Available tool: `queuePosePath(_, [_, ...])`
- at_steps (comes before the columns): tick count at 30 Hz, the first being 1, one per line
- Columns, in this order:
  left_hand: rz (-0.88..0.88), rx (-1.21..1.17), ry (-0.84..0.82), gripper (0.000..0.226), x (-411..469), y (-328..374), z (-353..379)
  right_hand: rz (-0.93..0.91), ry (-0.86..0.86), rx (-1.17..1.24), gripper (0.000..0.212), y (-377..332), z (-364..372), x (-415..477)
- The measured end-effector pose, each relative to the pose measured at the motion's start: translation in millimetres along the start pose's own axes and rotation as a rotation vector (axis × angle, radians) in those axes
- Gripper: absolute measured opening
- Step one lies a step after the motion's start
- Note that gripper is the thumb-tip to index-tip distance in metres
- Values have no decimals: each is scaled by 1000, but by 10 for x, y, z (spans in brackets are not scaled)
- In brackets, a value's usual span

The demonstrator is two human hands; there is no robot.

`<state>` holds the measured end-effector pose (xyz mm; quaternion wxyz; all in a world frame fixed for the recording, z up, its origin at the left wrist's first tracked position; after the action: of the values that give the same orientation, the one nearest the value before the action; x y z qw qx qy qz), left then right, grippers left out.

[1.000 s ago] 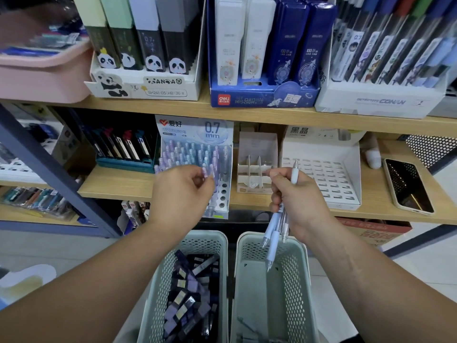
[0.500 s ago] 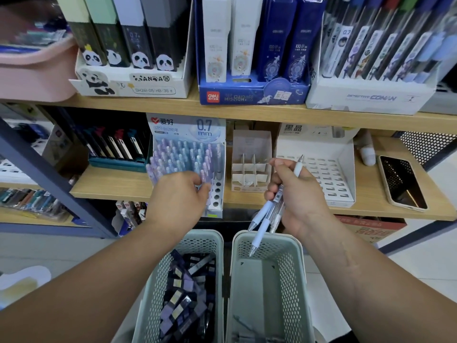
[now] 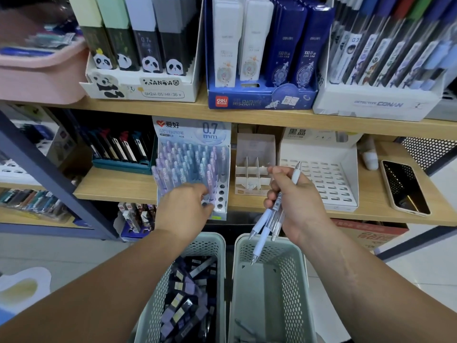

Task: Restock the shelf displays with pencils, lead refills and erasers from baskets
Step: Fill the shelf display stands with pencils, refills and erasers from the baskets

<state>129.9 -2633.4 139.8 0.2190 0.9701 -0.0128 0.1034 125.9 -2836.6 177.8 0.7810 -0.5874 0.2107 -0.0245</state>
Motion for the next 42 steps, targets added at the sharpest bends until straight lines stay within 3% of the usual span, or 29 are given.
queuePosePath(4, [-7,36,9,18,67,63,6,4,19,23,12,-21,-29,31])
queuePosePath(7, [-64,21,-52,31,45,122,-35,17,31,66,14,-33,-19,45])
queuePosePath(9, [-144,-189,-109,41,-13,221,-112,17,35,92,16,-34,18,38])
queuePosePath(12, [-346,-730,-341,36,-167,422,-274,15,33,120,16,-22,97,13])
queuePosePath(15, [-316,-869,-481,16,-311,489,-379,6,9,144,14,-7,191,-40])
queuePosePath(19, [-378,-946,-472,6,-414,422,-426,13,-60,93,16,11,307,-138])
queuePosePath(27, [-385,-912,-474,8,-456,275,-580,-108,-131,-345,30,66,376,-183])
queuePosePath(38, [-425,-902,-321,5,-404,-2,-719,-106,-126,-236,23,92,426,-213])
queuePosePath(42, [-426,-887,-341,4,-435,-66,-712,-58,-101,-134,33,117,444,-220])
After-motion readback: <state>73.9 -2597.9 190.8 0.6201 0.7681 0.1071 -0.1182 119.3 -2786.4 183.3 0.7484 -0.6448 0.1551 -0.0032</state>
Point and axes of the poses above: each hand's wrist, its own x-axis towards the middle knuckle, its own z-axis out of the palm, y = z × x, the point moved 1 cm from there along x, towards the middle knuckle, and after that the axes turned 3 degrees about y, right-handed, at the moved point
